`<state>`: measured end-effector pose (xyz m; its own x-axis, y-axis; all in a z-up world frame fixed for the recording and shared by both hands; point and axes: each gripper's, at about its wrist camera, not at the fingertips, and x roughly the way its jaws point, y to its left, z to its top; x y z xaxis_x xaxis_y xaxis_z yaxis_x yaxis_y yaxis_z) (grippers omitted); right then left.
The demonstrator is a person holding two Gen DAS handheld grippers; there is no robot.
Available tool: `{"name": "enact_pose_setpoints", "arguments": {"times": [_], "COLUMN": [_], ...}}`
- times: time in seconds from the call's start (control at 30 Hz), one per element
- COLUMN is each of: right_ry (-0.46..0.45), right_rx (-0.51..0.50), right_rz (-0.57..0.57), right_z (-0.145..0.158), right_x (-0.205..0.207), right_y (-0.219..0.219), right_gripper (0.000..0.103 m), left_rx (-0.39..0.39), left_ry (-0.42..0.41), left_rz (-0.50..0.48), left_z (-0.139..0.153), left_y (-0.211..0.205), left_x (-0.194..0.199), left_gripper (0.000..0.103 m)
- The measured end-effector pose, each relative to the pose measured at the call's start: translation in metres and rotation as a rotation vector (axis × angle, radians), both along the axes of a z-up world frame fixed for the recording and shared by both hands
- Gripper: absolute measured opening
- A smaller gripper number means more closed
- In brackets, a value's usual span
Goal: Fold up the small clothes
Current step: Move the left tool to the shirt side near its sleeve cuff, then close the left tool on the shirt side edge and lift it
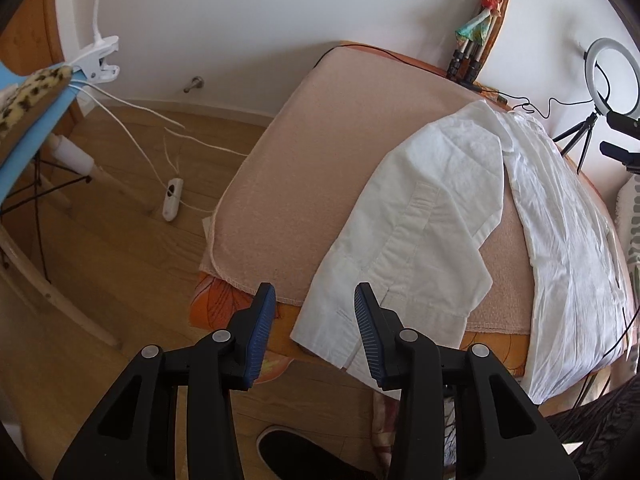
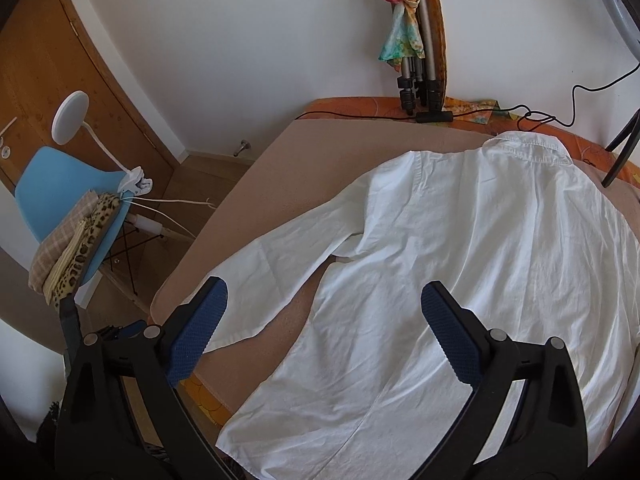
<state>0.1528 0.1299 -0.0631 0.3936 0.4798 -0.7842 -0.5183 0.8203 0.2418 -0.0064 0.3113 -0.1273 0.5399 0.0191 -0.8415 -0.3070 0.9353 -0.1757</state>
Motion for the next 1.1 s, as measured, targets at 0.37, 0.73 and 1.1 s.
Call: {"name": "enact_pose_setpoints", "arguments": {"times": [0.37, 0.73, 1.1], "right_ry": [0.009, 0.060, 0.261], "right_rx": [-0.062, -0.064, -0.094], "right_rz": [0.006, 0.032, -0.012], "right_z": [-0.017, -0.017, -0.068], "right_x": [0.024, 0.052, 0.121], "right_y": [0.039, 0.065, 0.107], "right_gripper": [0.100, 0.094, 0.082], "left_rx": [0.076, -0.031, -0.064], "left_ry": [0.011, -0.241, -0.458], "left_rz": [-0.097, -0.046, -0.225], "left_z": [-0.012, 0.042, 0.098], "left_y": [-0.018, -0.006, -0.053], "left_x": [0.008, -0.016, -0.032], "left_gripper": [0.012, 0.002, 0.002]}}
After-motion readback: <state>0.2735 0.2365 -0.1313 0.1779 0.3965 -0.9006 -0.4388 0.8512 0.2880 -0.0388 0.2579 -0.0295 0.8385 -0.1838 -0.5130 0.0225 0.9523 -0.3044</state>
